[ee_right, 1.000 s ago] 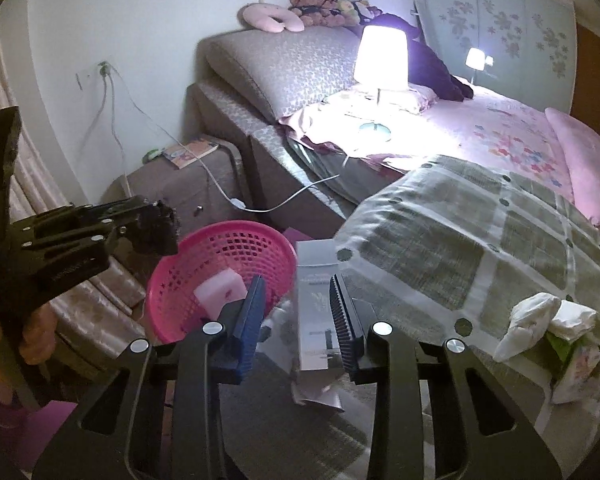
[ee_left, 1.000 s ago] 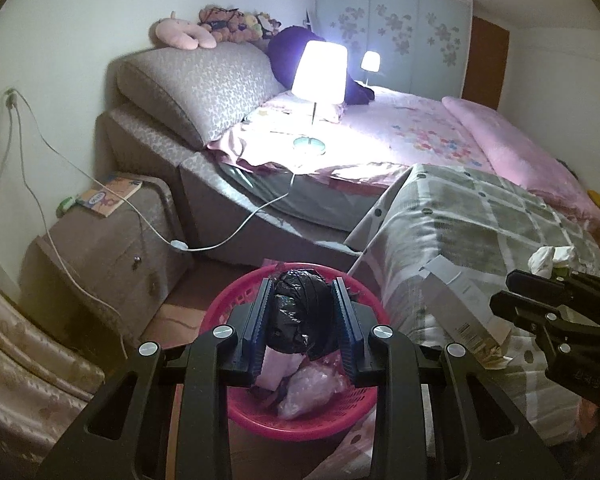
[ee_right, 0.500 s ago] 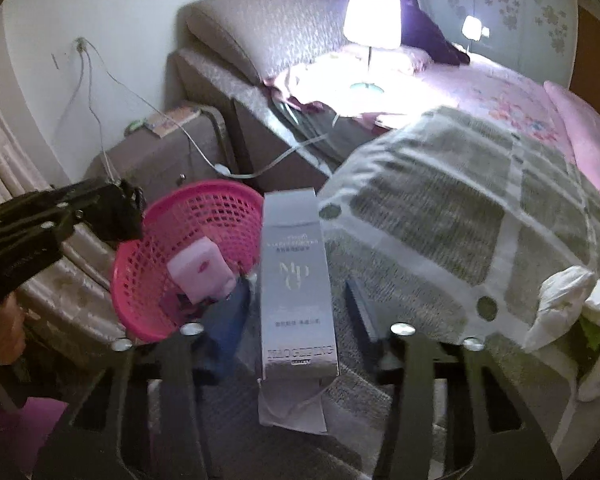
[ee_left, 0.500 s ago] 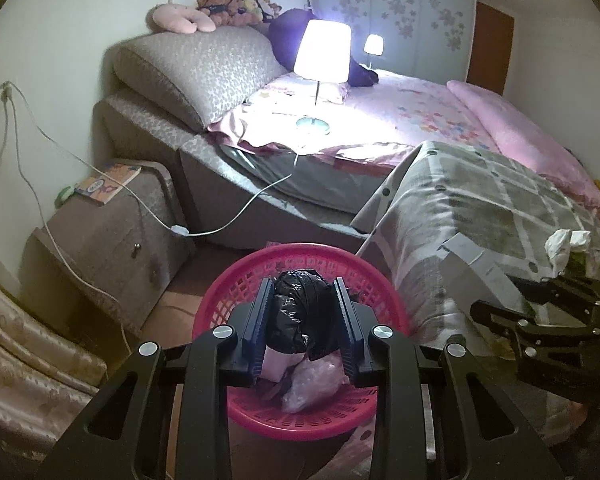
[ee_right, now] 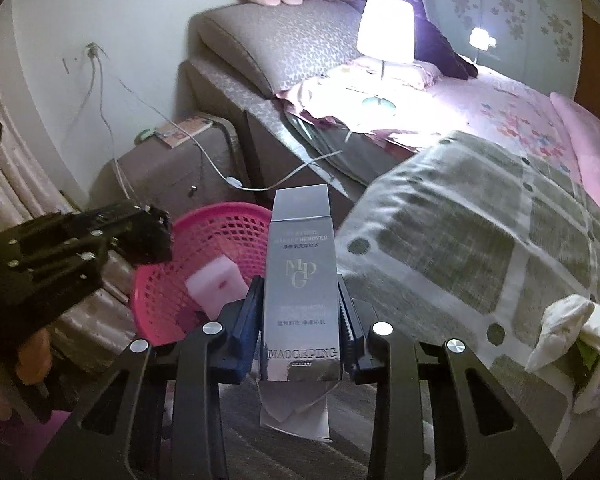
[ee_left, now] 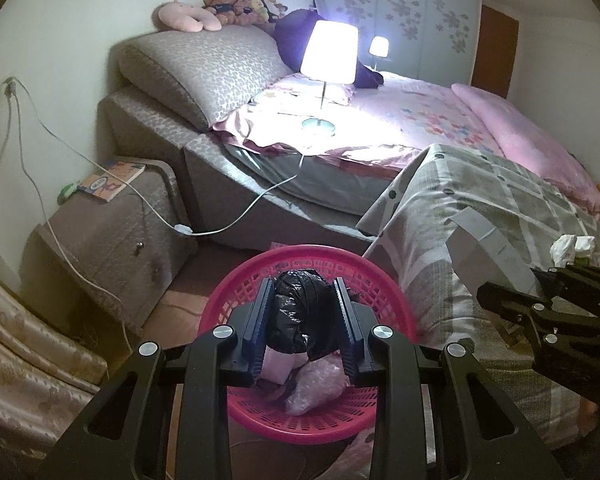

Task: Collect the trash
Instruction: 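Carry the black bag and white box to the pink basket, then open the left tool to drop the black bag while the right tool releases the box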

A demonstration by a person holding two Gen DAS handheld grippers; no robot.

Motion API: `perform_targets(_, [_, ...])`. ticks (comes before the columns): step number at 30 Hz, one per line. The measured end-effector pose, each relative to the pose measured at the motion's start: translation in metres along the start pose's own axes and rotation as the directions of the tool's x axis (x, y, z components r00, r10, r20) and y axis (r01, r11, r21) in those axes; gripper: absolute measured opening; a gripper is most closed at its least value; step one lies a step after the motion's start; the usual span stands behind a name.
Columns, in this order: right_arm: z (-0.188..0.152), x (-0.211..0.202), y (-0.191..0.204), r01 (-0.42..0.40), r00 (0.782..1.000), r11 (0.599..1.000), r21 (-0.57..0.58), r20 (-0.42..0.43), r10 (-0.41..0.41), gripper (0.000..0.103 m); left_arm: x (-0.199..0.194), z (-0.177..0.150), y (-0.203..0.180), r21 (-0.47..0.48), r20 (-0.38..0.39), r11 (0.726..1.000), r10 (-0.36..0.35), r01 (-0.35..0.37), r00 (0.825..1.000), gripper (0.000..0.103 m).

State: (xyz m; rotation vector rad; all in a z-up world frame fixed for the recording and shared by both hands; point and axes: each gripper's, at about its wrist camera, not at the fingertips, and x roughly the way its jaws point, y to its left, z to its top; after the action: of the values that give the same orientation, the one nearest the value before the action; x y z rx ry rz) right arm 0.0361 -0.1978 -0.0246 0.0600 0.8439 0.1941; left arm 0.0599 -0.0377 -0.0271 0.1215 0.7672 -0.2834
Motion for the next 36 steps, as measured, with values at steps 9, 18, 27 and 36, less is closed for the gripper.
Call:
perform_targets(9, [0.008,0.006,0.013,-0.031,0.999,0.999,-0.015,-0.01,0.031,0.033,0.004,0.0,0.008,-0.016,-0.007,1.0,-0.002,0.002,1.0,0.029])
perform_targets(18, [0.01,0.019,0.016,-0.056,0.998,0.998,-0.015,-0.032,0.056,0.033,0.016,-0.003,0.017,-0.044,-0.038,0.999,-0.021,0.019,0.999,0.029])
perform_targets(27, [0.012,0.04,0.025,-0.075,0.995,0.997,-0.037,-0.066,0.072,0.033,0.036,-0.009,0.019,-0.057,-0.094,0.998,-0.027,0.022,0.995,0.031])
perform_targets(36, [0.01,0.051,0.025,-0.097,0.992,0.995,-0.013,-0.08,0.096,0.042,0.036,-0.009,0.028,-0.097,-0.085,0.995,-0.029,0.021,0.996,0.06])
